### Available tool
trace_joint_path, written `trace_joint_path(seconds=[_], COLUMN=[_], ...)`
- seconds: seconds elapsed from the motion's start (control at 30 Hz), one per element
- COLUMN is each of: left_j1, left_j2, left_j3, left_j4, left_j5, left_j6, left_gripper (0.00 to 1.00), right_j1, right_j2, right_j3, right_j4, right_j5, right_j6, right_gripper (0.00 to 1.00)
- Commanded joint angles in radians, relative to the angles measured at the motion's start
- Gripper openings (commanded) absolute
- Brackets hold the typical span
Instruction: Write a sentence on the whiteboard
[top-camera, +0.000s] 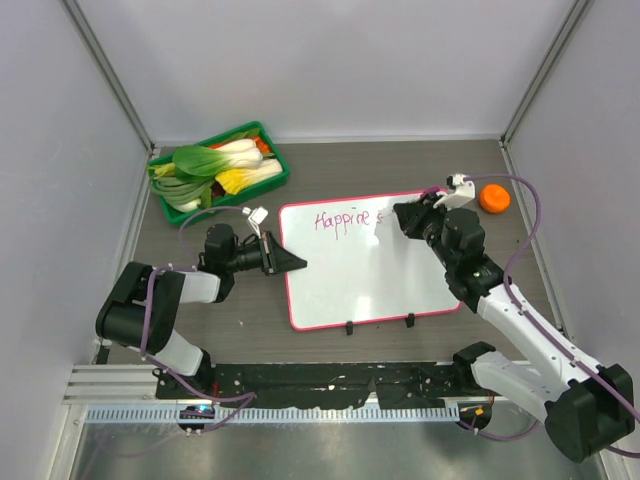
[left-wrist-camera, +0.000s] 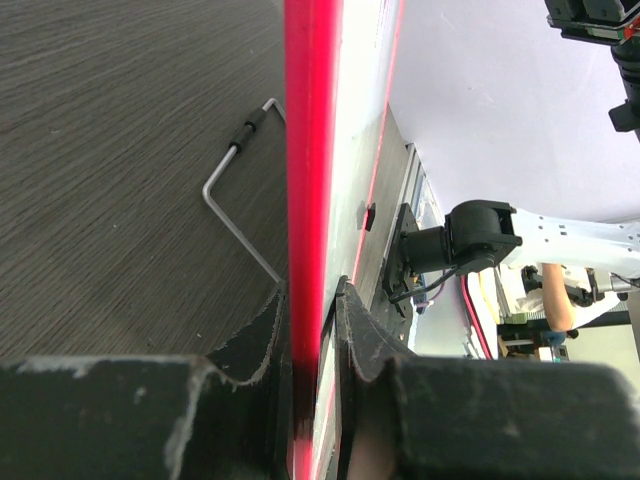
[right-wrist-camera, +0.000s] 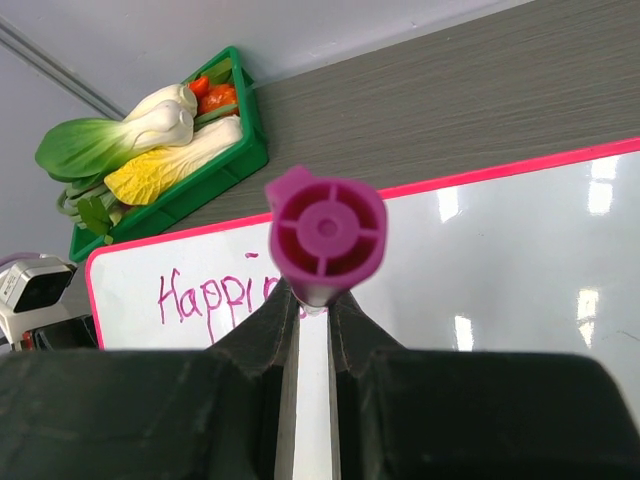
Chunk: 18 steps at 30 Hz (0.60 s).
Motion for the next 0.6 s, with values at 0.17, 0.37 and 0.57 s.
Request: trace_joint_path(seconds=[0.17,0.37,0.57], left_j1=[-0.023,-0.022,-0.024], left_j2=[0.02,0.017,0.013], left_j3=[-0.015,-0.014,-0.014], left_j4=[-0.151,-0.157,-0.161], left_j5=[-0.132,-0.136,-0.136], left_j6=[0.145,0.148,0.153], left_gripper=[0.0,0.0,0.0], right_j1=[-0.016,-0.023,-0.029], right_j2=[-0.075,-0.095,-0.097], right_j3=[-0.003,-0.014,-0.006], right_j4=[-0.023,-0.019,-0.035], right_j5=[0.05,0.036,0.036], right_j6=[-0.026,-0.018,-0.021], right_gripper=[0.01,0.01,0.01])
